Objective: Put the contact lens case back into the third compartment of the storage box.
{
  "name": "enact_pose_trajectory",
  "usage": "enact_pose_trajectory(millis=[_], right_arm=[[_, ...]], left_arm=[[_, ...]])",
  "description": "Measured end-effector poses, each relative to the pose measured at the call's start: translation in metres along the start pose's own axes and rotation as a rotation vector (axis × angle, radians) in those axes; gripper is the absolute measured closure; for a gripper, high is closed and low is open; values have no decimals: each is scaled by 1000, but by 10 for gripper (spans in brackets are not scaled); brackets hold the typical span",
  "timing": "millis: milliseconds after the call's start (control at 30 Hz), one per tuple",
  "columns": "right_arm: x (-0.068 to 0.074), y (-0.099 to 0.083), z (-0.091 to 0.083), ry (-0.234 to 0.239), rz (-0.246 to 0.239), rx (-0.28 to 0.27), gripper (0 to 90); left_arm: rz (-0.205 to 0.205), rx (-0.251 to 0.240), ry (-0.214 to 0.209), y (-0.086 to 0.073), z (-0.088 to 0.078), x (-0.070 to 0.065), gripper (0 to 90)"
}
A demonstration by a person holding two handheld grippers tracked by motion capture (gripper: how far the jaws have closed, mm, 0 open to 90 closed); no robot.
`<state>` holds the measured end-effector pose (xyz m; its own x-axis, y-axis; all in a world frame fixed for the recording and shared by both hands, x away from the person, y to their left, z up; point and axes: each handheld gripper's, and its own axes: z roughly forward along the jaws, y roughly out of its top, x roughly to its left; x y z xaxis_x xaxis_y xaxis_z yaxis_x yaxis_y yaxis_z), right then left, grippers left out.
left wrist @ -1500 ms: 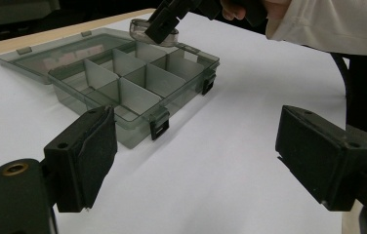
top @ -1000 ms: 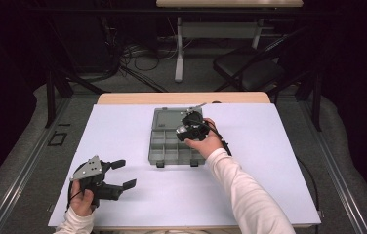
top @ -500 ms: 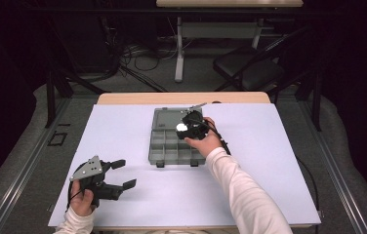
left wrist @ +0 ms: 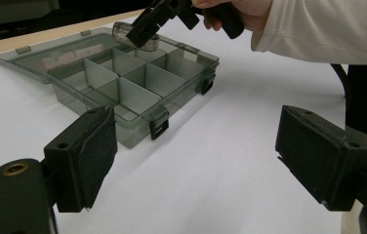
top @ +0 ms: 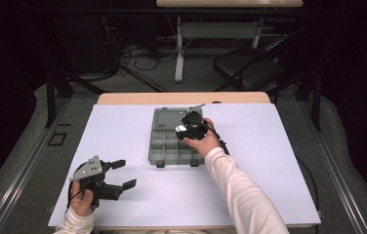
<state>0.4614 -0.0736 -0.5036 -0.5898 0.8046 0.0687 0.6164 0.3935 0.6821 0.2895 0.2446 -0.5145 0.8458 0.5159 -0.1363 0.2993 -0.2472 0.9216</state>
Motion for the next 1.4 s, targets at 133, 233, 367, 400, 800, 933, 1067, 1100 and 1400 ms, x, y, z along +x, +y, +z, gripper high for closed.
enact_pose_trajectory(millis=[133,233,367,400,800,933,1067,1100,1400], right_arm=[[0,0,2,-1,1,0,487],[0,-1,3,2,1,5,488],[0,-1,5,7,1,7,487],[1,-1,6,8,4,7,487],[1,-2,9,8,11,24,488],[0,-2,8,4,20,16,440],[0,-1,6,-3,27,9,409],[0,-1,5,-4,24,6,396],[3,-1,-2,-27,21,7,305]], left_arm=[[0,0,0,0,0,0,161],[2,1,0,0,0,0,161],[-1,0,-1,0,0,0,161],[2,0,-1,0,0,0,161],[-1,-3,2,0,0,0,161],[0,0,0,0,0,0,161],[2,4,-1,1,0,0,161],[5,5,-2,1,1,1,161],[-5,4,-12,2,6,3,161]])
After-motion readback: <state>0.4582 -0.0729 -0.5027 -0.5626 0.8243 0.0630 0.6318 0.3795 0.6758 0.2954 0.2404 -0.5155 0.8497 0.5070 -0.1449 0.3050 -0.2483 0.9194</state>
